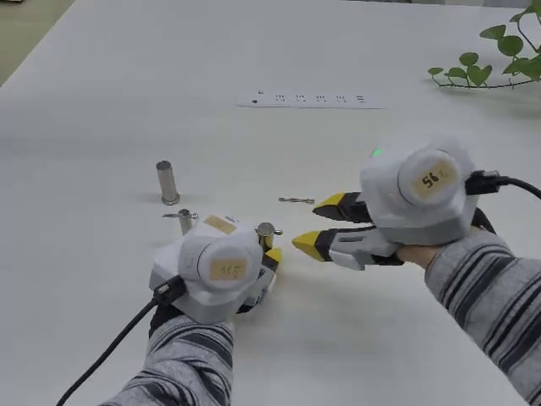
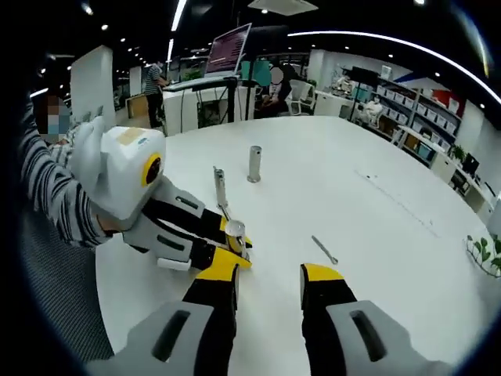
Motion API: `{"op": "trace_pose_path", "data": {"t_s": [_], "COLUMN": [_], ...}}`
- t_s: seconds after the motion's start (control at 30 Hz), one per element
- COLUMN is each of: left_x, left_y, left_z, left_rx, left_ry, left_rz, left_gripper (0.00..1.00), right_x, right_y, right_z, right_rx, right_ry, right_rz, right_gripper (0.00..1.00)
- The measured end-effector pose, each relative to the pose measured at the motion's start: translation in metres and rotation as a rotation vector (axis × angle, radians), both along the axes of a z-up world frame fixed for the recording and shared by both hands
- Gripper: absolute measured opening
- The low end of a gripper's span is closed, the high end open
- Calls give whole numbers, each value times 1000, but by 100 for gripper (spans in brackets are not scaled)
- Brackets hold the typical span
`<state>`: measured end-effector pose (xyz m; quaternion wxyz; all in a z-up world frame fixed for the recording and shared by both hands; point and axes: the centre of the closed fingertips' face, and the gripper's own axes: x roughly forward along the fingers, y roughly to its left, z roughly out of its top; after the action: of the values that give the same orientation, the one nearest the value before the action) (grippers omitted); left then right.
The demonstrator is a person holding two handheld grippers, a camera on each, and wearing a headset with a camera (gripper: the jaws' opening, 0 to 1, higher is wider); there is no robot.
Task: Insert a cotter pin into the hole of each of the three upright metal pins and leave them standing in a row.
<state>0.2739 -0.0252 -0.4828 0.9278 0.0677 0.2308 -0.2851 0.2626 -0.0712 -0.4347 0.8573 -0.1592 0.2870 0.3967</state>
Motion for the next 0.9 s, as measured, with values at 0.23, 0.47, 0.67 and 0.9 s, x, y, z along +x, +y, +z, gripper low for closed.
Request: {"op": "trace_pose_path", "data": {"t_s": [0.23, 0.47, 0.67, 0.9], "left_x": [9, 16, 23, 24], "left_y": [7, 8, 10, 10], "left_z": [0, 2, 0, 0], "left_rx": [8, 7, -5, -10], "left_ry": [-1, -6, 1, 0], "left_rz": [3, 14, 36, 52], "left_gripper": [10, 10, 10, 10], "right_x": [-9, -15, -16, -15], "right_y": [-17, -15, -13, -12], "right_z": [-2, -5, -6, -4], "right_rx": [78, 103, 114, 141], "right_ry": [43, 60, 68, 65], "right_rz": [-117, -144, -152, -170], "right_gripper": [29, 32, 34, 37]}}
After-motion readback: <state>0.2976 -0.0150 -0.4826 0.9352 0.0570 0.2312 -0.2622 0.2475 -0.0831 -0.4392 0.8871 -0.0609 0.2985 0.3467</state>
